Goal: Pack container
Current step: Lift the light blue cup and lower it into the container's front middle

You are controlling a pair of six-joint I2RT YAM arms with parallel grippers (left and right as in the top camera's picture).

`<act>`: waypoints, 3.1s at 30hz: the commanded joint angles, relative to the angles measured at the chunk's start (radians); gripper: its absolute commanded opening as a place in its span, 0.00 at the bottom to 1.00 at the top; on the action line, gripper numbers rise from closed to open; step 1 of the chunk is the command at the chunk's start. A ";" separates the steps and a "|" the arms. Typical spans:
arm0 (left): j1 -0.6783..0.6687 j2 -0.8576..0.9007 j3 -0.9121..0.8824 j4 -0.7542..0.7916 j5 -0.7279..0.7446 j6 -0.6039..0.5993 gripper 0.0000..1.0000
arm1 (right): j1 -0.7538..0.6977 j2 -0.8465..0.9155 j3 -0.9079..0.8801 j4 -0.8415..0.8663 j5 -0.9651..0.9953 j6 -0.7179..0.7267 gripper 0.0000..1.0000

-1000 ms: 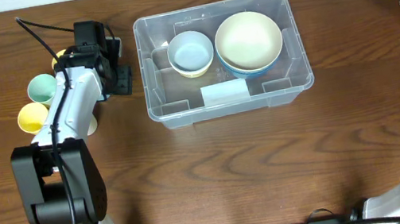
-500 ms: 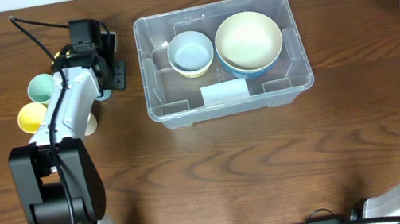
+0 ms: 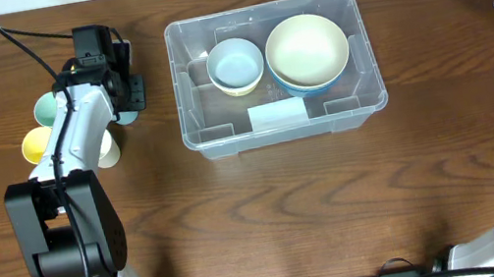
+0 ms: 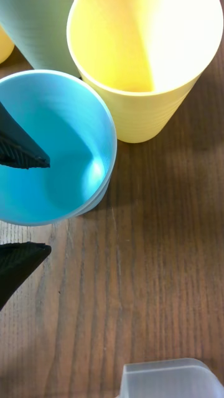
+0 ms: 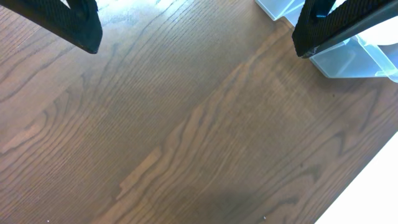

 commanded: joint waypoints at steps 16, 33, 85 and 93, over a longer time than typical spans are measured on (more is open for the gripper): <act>0.005 0.030 -0.006 -0.003 -0.008 -0.066 0.06 | -0.005 0.005 -0.001 -0.001 0.000 0.014 0.99; -0.079 -0.201 0.008 -0.053 -0.008 -0.148 0.06 | -0.004 0.005 -0.001 -0.001 0.000 0.014 0.99; -0.663 -0.046 0.003 -0.023 0.177 0.101 0.06 | -0.004 0.005 -0.001 -0.001 0.000 0.014 0.99; -0.665 -0.005 0.003 0.015 0.177 0.101 0.06 | -0.004 0.005 -0.001 -0.001 0.000 0.014 0.99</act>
